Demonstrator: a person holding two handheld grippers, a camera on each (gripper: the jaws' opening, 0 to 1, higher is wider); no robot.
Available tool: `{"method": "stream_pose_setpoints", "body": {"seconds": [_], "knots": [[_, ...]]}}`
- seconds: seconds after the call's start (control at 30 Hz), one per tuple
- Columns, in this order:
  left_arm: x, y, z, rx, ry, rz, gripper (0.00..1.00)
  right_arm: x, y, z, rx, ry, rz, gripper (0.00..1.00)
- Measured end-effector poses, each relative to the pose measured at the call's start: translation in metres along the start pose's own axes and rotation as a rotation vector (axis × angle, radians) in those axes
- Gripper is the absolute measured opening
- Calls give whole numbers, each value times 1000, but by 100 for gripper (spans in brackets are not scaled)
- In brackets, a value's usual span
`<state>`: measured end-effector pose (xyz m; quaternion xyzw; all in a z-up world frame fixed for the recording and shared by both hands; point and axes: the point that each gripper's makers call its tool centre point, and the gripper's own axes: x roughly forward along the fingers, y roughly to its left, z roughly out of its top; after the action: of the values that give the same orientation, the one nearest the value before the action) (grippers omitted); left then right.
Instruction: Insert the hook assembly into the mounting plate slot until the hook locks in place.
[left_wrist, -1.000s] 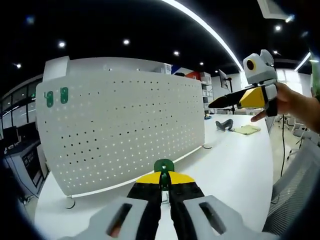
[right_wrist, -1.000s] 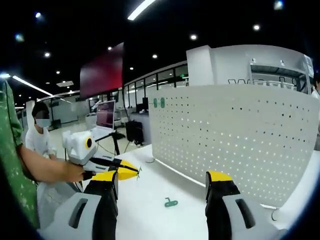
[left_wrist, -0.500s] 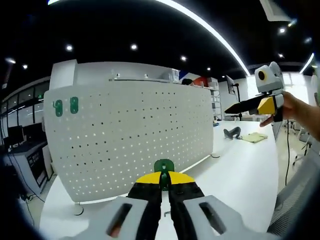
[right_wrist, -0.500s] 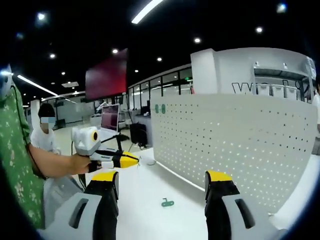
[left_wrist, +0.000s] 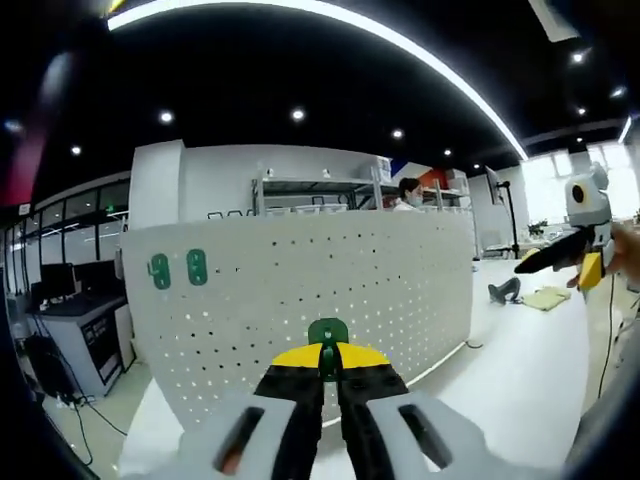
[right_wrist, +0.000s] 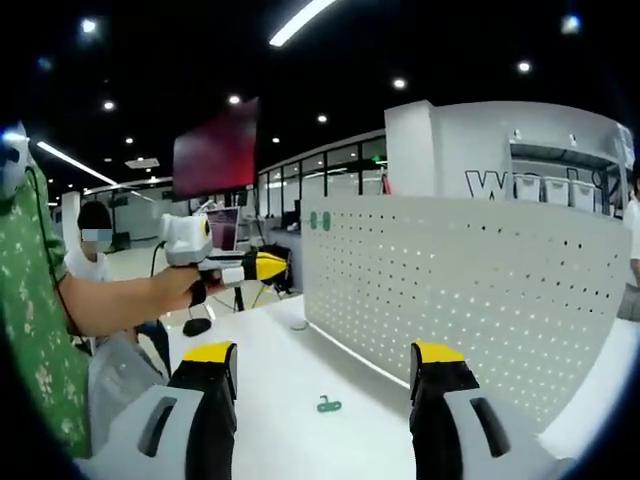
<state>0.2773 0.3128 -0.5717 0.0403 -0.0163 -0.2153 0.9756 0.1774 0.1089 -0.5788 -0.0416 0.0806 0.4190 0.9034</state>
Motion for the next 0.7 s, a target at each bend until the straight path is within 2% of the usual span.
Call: {"method": "stream_pose_setpoints", "body": {"seconds": [0.17,0.43,0.7], "knots": [[5,17,16,-12,-31,43,4,0,-3,3,-4,-3,-8,72],[14,31,34,-11,-63,80,4,-1,-7,6,-6,-7,-15,72],[34,43,56,0,-99,117,4,-2,-10,11,-14,-14,-18,72]]}}
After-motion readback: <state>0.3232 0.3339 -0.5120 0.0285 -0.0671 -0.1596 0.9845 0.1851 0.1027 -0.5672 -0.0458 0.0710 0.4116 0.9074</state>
